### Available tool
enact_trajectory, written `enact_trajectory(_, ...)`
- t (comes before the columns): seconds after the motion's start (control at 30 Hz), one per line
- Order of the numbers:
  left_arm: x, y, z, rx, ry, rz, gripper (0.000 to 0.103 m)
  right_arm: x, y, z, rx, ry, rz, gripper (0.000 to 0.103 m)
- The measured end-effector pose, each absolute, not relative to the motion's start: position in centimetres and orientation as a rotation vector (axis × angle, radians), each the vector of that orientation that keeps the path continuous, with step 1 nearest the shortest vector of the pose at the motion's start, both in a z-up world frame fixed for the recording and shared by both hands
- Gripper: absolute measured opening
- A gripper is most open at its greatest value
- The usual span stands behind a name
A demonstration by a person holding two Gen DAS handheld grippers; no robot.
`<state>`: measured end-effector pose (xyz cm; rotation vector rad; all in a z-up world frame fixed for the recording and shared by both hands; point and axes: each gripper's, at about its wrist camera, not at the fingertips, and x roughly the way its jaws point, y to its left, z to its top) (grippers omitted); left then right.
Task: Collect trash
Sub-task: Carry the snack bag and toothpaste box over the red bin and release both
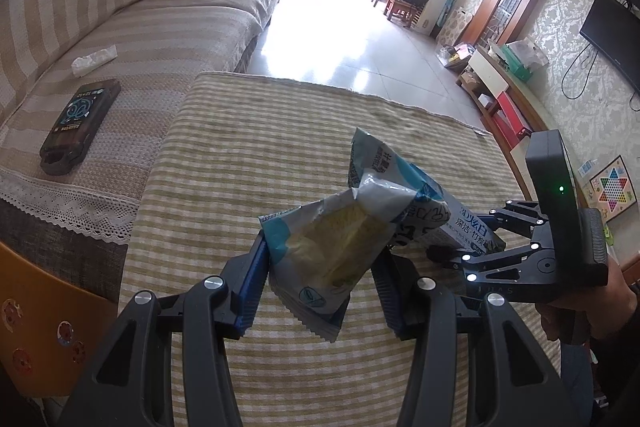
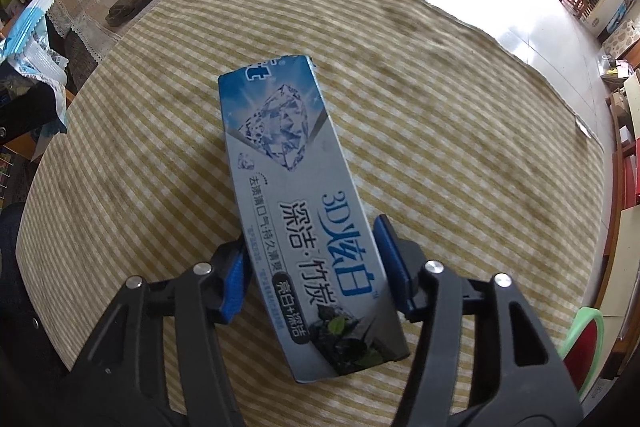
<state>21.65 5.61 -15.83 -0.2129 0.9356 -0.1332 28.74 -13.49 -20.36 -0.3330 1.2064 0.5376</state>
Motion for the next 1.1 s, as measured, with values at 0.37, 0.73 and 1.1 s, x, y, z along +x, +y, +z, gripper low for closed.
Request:
enact_trajectory(0.37, 21.3, 4.3, -14.5, -0.164, 0.922, -0.159, 0.047, 26.0, -15.0, -17.9, -0.276, 1.153, 0.491, 0.051)
enact_trajectory(0.73, 20.3, 2.5, -12.3, -0.112, 0.9, -0.176, 0.047, 22.2, -17.8, -12.4, -0.121, 1.018, 0.403, 0.051)
enact_trajectory(1.1, 19.5, -0.7, -9.6, -0.077, 0.862, -0.221, 0.046, 18.3, -23.7, -8.9, 0.027, 0.942, 0.334, 0.051)
